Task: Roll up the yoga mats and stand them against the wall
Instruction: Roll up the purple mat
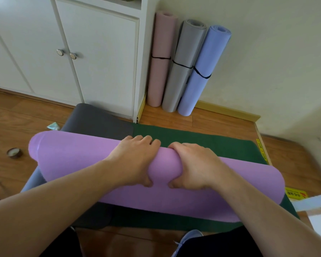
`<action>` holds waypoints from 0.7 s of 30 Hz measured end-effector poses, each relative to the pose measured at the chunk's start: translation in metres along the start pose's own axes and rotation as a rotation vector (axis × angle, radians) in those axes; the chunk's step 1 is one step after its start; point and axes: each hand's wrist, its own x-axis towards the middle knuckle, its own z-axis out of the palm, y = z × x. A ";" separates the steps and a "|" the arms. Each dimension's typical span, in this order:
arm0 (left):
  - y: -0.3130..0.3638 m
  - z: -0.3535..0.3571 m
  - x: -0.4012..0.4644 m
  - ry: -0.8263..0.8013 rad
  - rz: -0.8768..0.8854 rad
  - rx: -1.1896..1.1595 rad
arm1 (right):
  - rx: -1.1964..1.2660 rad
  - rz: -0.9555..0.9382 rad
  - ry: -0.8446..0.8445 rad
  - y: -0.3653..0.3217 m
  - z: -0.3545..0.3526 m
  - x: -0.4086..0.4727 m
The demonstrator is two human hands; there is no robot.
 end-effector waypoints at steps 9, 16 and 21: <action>-0.011 -0.011 -0.003 -0.149 -0.084 -0.190 | -0.118 -0.057 0.028 -0.004 -0.001 0.001; -0.001 -0.003 -0.001 -0.027 -0.009 -0.022 | -0.044 -0.009 0.028 0.002 -0.004 0.001; -0.007 -0.011 -0.001 -0.017 -0.042 -0.161 | -0.075 -0.049 0.026 0.005 -0.002 -0.001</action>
